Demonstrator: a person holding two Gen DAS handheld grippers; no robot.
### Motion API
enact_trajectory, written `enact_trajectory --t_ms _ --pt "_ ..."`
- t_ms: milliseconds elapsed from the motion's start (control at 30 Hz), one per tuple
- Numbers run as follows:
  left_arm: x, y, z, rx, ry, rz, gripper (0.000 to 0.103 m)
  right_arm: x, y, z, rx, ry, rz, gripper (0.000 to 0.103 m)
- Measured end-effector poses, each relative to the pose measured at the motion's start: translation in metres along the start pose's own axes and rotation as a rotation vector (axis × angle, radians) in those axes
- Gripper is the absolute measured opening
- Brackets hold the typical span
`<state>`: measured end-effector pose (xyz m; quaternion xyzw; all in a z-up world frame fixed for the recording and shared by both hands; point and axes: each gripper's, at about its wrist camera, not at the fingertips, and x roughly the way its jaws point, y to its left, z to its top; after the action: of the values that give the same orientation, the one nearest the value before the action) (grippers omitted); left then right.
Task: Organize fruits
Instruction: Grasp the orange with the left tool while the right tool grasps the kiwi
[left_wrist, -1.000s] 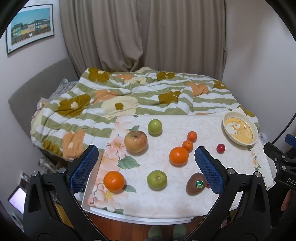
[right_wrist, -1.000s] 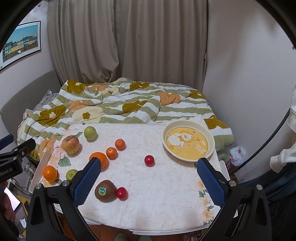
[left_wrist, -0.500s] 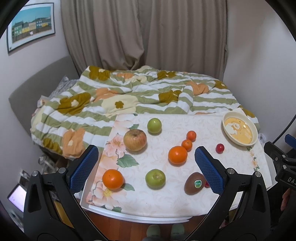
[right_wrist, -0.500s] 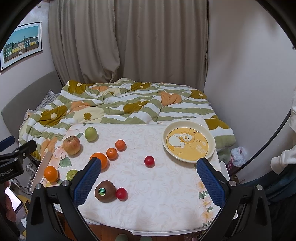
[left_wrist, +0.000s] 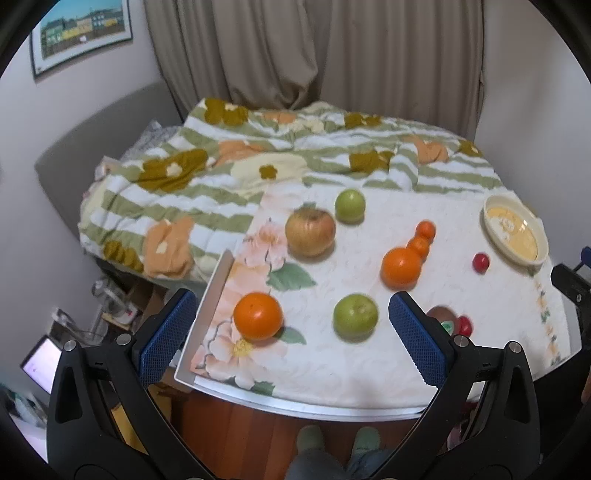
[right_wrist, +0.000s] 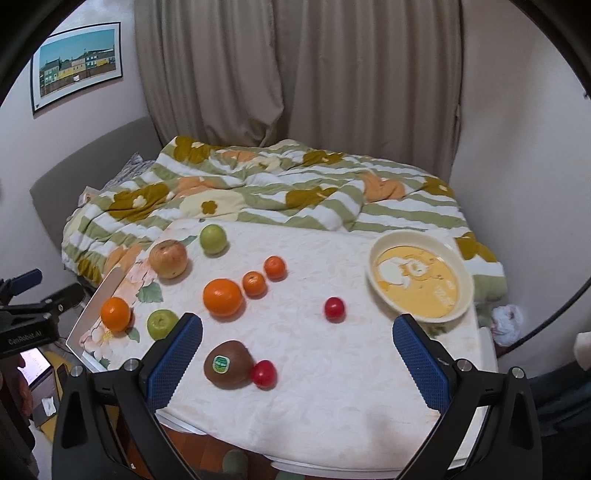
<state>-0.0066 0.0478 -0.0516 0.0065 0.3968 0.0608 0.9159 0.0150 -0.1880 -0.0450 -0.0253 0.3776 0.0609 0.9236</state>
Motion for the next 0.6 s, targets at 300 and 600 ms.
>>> enact_trajectory --t_ms 300,600 --pt "0.074 0.026 -0.017 0.058 0.101 -0.037 0.103 0.048 0.036 -0.035 -0.071 0.050 0.065 0.103" --pt "0.127 0.039 -0.029 0.138 0.171 -0.058 0.103 0.091 0.060 -0.065 -0.147 0.120 0.078 0.103"
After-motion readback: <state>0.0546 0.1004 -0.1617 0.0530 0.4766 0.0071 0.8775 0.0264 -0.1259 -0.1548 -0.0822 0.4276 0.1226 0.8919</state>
